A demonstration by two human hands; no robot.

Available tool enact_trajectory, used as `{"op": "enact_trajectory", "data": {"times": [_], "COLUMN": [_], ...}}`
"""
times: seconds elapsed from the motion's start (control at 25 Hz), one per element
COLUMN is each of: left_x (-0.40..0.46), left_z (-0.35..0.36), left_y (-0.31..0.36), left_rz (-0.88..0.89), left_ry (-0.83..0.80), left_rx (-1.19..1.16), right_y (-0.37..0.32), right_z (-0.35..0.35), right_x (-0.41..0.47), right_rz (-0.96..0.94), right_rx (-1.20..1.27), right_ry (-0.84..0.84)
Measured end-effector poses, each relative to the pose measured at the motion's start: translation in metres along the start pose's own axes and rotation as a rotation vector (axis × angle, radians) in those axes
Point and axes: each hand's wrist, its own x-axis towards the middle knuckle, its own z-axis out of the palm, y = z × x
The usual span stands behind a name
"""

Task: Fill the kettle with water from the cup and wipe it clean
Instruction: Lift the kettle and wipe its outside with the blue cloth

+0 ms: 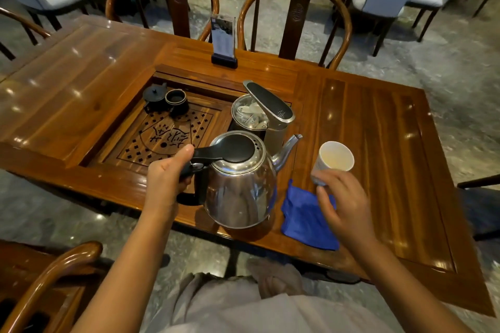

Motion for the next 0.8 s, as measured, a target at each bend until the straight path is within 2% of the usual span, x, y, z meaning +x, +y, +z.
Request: {"op": "enact_trajectory", "data": {"times": [0.2, 0.36, 0.56, 0.8], "left_x": [-0.005, -0.006, -0.010, -0.011], "left_z": [-0.003, -0.009, -0.016, -0.017], "left_y": [0.004, 0.005, 0.007, 0.009], "left_rz": [0.034, 0.037, 0.029, 0.029], "left_ry": [0.050, 0.100, 0.130, 0.132], "left_rx": [0.001, 0.008, 0.034, 0.049], "right_y": [0.087, 0.109, 0.106, 0.111], "right_z": [0.064, 0.098, 0.110, 0.113], "right_x": [-0.066, -0.091, -0.082, -0.094], "right_rz": [0.219, 0.394, 0.398, 0.336], "right_rx": [-0.339, -0.456, -0.556, -0.326], "right_ry": [-0.534, -0.789, -0.767, -0.530]}}
